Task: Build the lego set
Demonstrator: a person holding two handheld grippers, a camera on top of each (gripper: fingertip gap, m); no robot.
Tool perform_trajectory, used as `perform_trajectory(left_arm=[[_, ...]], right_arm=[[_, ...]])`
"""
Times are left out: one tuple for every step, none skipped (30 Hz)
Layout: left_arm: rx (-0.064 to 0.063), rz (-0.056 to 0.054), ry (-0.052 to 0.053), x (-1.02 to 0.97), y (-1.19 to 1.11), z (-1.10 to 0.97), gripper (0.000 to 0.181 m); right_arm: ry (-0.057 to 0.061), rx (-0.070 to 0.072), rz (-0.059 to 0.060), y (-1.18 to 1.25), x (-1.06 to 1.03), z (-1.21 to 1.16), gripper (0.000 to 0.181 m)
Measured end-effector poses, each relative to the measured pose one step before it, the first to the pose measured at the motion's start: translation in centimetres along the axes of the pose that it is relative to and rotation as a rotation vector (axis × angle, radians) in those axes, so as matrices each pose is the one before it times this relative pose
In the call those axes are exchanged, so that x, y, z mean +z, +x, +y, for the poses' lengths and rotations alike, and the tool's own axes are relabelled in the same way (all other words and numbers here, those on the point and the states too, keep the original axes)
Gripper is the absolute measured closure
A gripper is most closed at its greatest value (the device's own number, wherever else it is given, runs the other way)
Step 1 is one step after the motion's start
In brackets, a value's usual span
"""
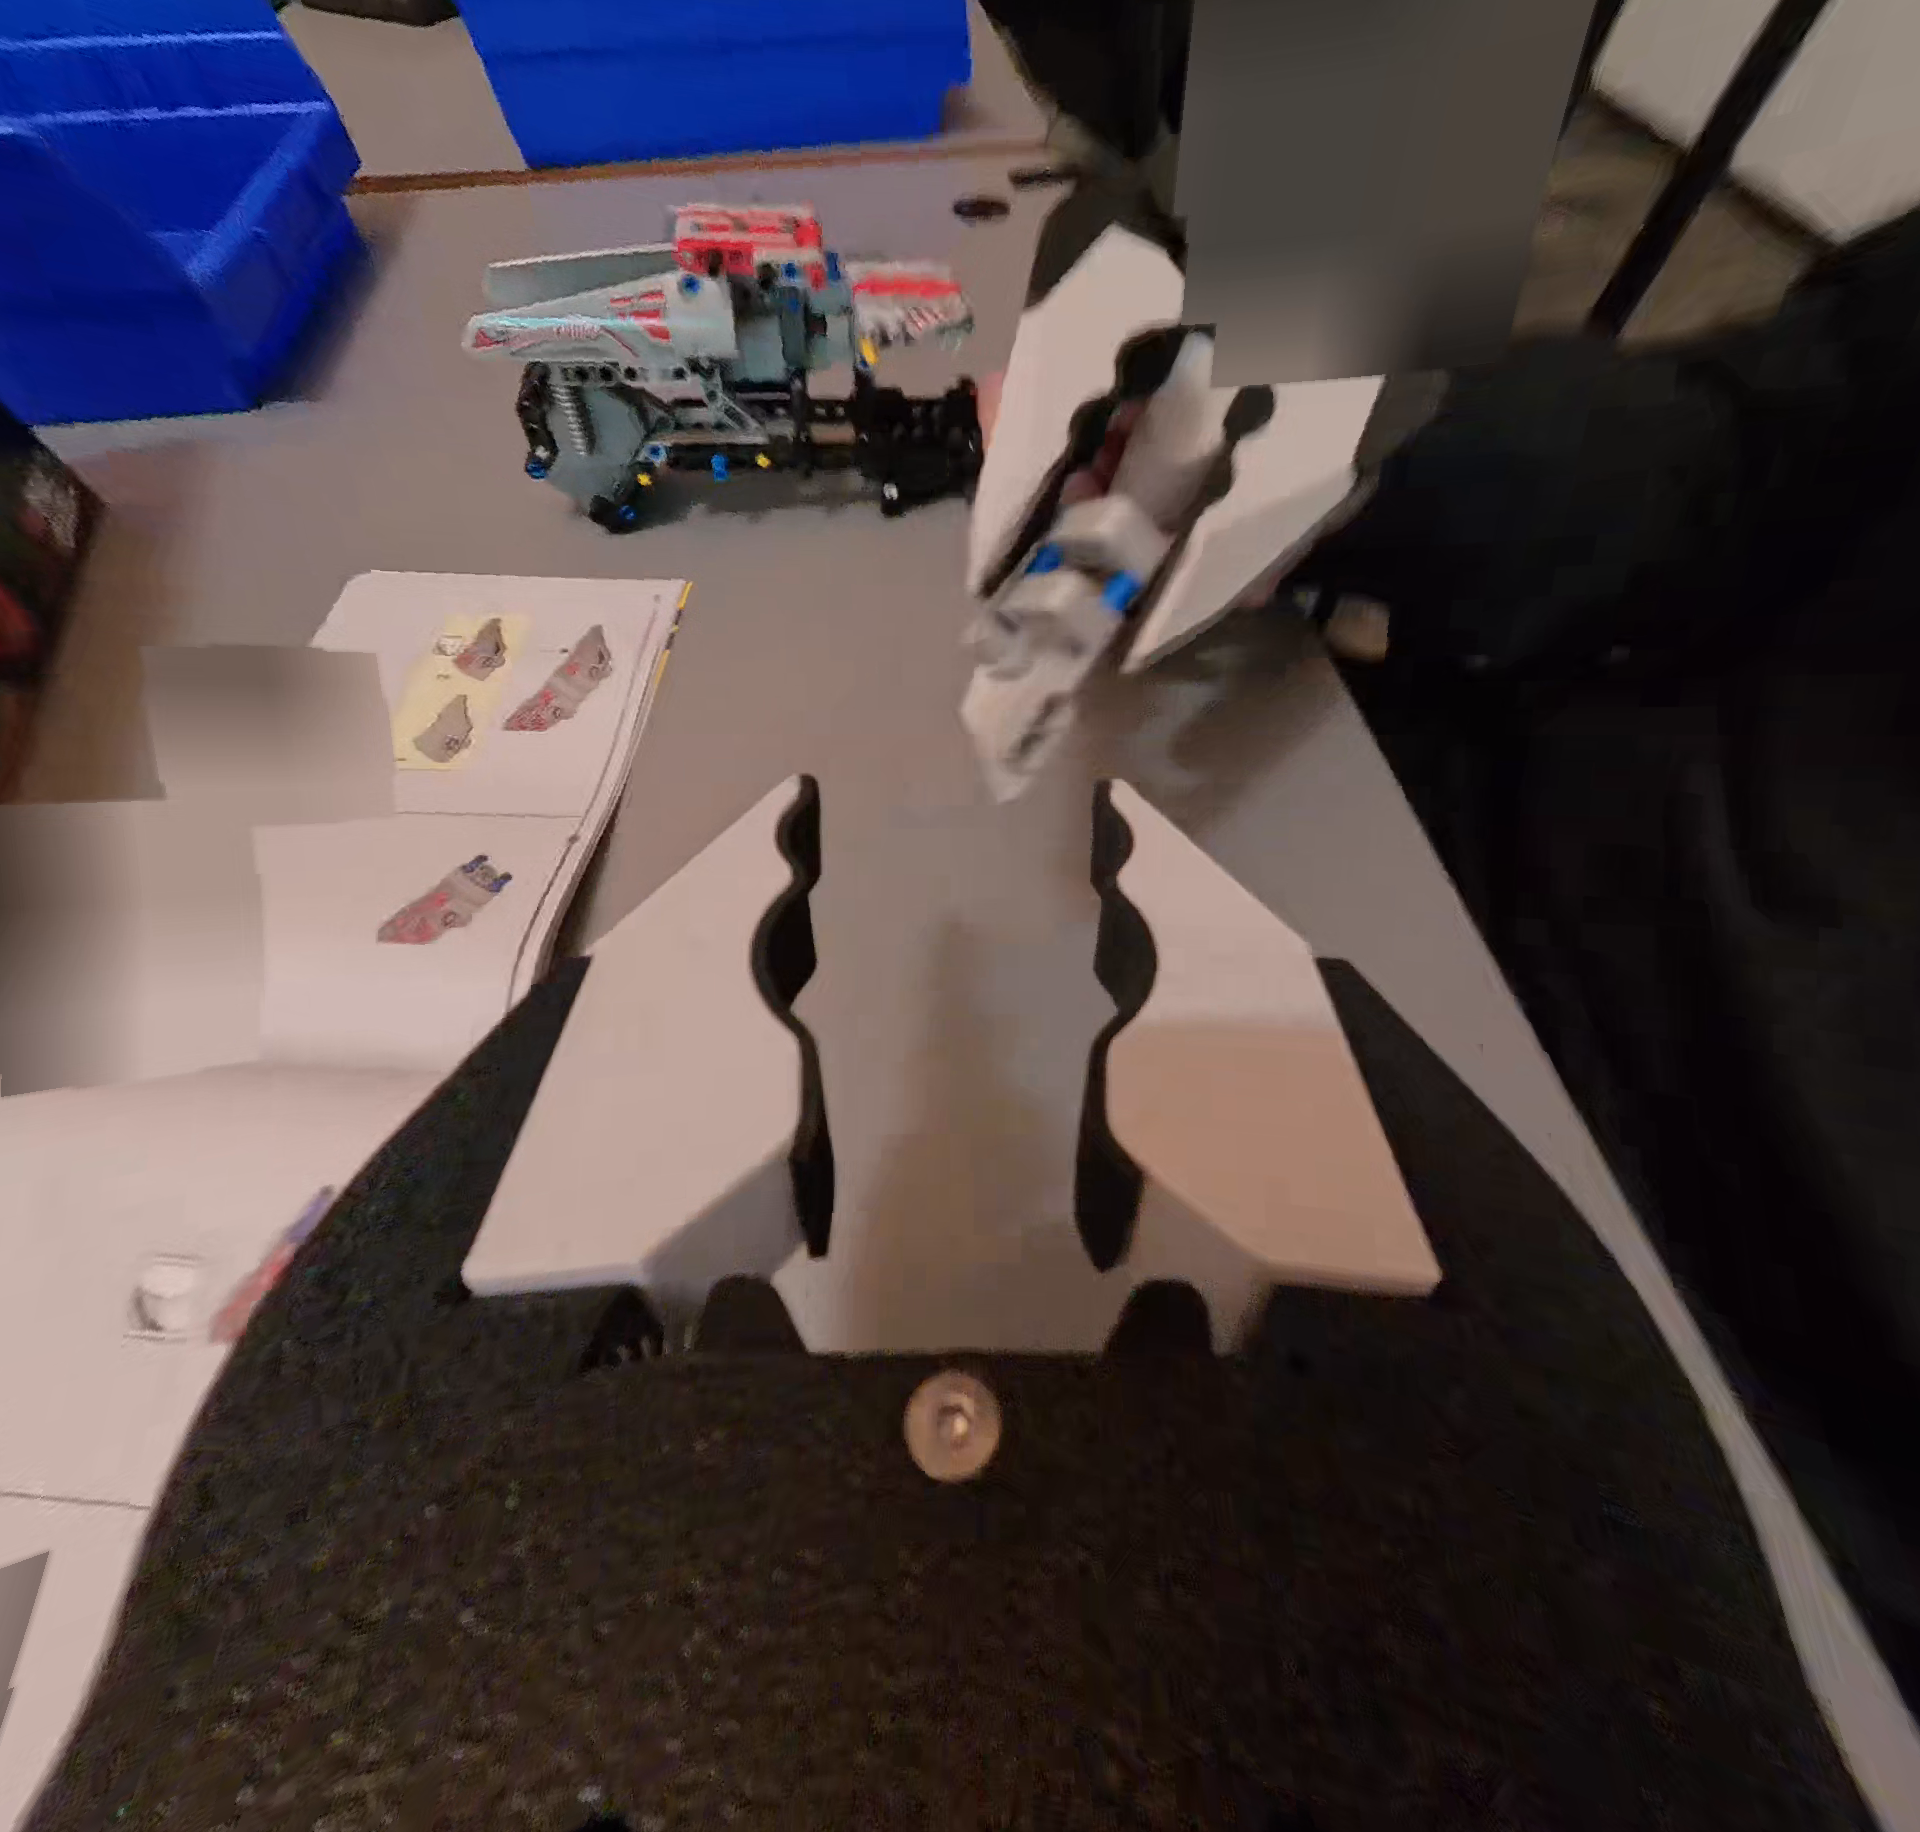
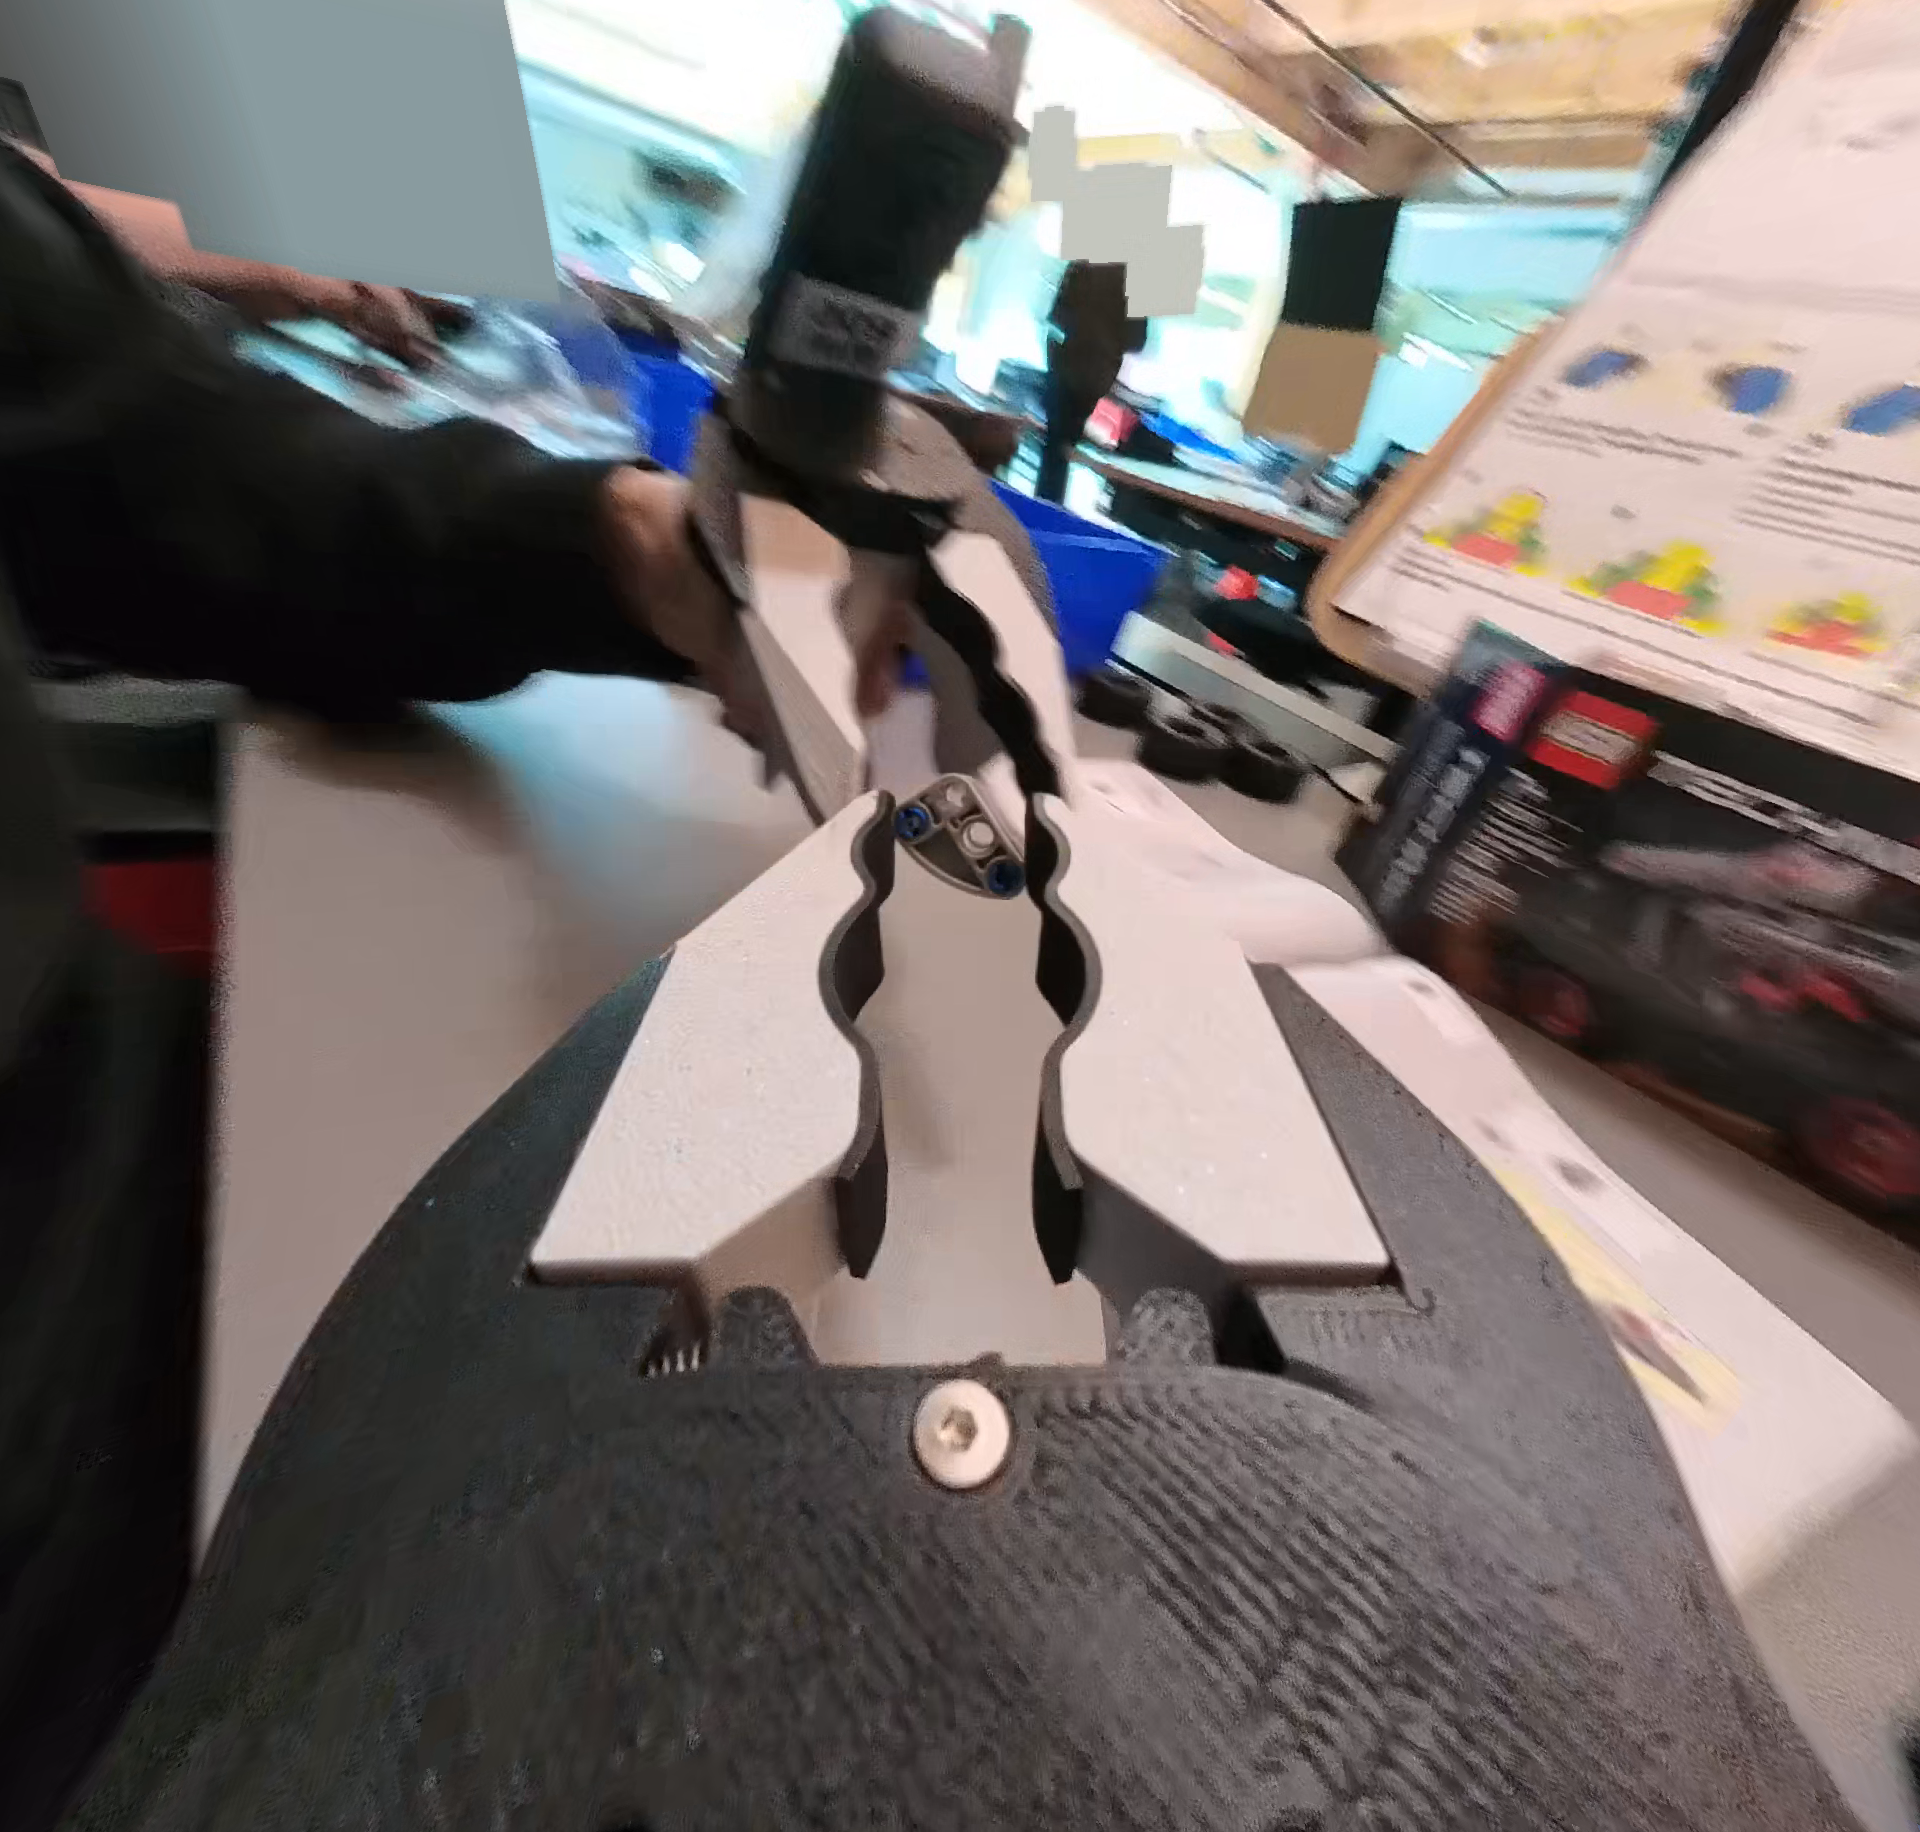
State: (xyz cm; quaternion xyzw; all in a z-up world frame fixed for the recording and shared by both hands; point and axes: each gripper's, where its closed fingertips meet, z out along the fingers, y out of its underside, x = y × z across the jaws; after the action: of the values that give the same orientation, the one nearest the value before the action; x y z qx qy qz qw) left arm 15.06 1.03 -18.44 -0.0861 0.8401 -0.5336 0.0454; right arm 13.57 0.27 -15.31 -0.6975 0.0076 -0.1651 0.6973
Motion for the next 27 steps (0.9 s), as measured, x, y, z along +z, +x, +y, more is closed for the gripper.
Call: perform_trajectory(left_arm=[[0.0416,0.0116,-0.0294,0.056,0.363,0.321,0.131],[0.0201,0.0234,-0.0172,0.142,0.556,0.121,0.127],[0.0081,0.0292,-0.0043,0.169,0.655,-0.067,0.126],[0.0064,0.0440,0.0000,0.161,0.863,-0.097,0.127],[0.0068,0.0351,0.0021,0.159,0.715,-0.110,0.128],[0.0116,0.0099,0.0060,0.100,0.351,-0.169,0.128],[0.0250,-0.0176,0.0096,-0.021,-0.040,-0.264,0.136],[0.0554,-0.0452,0.0256,-0.175,-0.316,-0.533,0.147],[0.0873,-0.0538,0.0339,-0.277,-0.275,-0.639,0.149],[0.0964,-0.0533,0.0069,-0.250,-0.272,-0.269,0.150],[0.0826,-0.0484,-0.0278,-0.162,-0.288,0.206,0.154],[0.0714,-0.0283,-0.0407,-0.045,-0.048,0.446,0.158],[0.0563,-0.0159,-0.0343,0.074,0.130,0.417,0.160],[0.0396,-0.0249,-0.0179,0.110,-0.006,0.194,0.162],[0.0321,-0.0397,0.0003,0.042,-0.210,-0.069,0.167],[0.0362,-0.0513,-0.0060,-0.030,-0.441,0.054,0.169],[0.0427,-0.0459,-0.0063,-0.067,-0.390,0.097,0.172],[0.0342,-0.0439,-0.0042,-0.099,-0.384,0.071,0.174],[0.0232,-0.0311,0.0001,-0.042,-0.183,0.030,0.175],[0.0081,-0.0356,-0.0006,0.018,-0.208,0.063,0.176],[0.0038,-0.0460,-0.0113,0.090,-0.320,0.254,0.177],[0.0115,-0.0481,-0.0202,0.109,-0.330,0.414,0.177],[0.0245,-0.0393,-0.0160,0.066,-0.208,0.359,0.177],[0.0343,-0.0455,-0.0124,-0.016,-0.306,0.248,0.177],[0.0445,-0.0405,-0.0150,-0.039,-0.266,0.216,0.177],[0.0499,-0.0257,-0.0223,0.040,-0.105,0.283,0.177],[0.0491,-0.0194,-0.0333,0.126,-0.011,0.442,0.177]], right_arm=[[0.0380,0.0072,-0.0537,-0.780,-0.202,-0.535,0.159],[0.0152,-0.0085,-0.0134,-0.271,-0.096,-0.203,0.159],[-0.0016,-0.0199,-0.0048,-0.160,-0.013,0.040,0.159],[-0.0038,-0.0169,-0.0198,-0.374,0.056,0.067,0.159],[-0.0004,-0.0064,-0.0243,-0.430,0.115,-0.024,0.159],[0.0027,-0.0059,-0.0212,-0.406,0.149,-0.083,0.159],[-0.0080,0.0030,-0.0026,-0.107,0.170,0.096,0.159],[-0.0375,0.0203,0.0269,0.441,0.168,0.557,0.158],[-0.0350,0.0156,0.0289,0.481,0.142,0.530,0.158],[0.0066,0.0070,0.0152,0.183,0.048,-0.087,0.158],[0.0270,0.0127,-0.0010,-0.088,0.021,-0.438,0.159],[0.0255,0.0252,-0.0098,-0.198,0.069,-0.452,0.159],[0.0126,0.0220,-0.0033,-0.075,0.119,-0.256,0.159],[-0.0001,0.0124,0.0032,0.029,0.144,-0.061,0.159],[-0.0154,0.0082,0.0147,0.222,0.166,0.170,0.159],[-0.0066,0.0067,0.0174,0.257,0.106,-0.013,0.159],[-0.0131,0.0083,0.0109,0.196,0.080,0.093,0.159],[-0.0113,0.0141,0.0074,0.168,0.057,0.102,0.159],[0.0019,0.0190,0.0023,0.085,0.043,-0.075,0.159],[0.0015,0.0198,0.0094,0.214,0.008,-0.059,0.158],[-0.0098,0.0143,0.0173,0.350,-0.063,0.065,0.155],[-0.0226,0.0100,0.0199,0.430,-0.171,0.221,0.152],[-0.0210,0.0178,0.0250,0.502,-0.214,0.201,0.149],[-0.0186,0.0288,0.0213,0.441,-0.219,0.207,0.148],[-0.0110,0.0346,0.0007,0.102,-0.178,0.149,0.147],[-0.0012,0.0373,-0.0166,-0.212,-0.127,0.069,0.147],[-0.0071,0.0364,-0.0015,-0.001,-0.107,0.181,0.150]])
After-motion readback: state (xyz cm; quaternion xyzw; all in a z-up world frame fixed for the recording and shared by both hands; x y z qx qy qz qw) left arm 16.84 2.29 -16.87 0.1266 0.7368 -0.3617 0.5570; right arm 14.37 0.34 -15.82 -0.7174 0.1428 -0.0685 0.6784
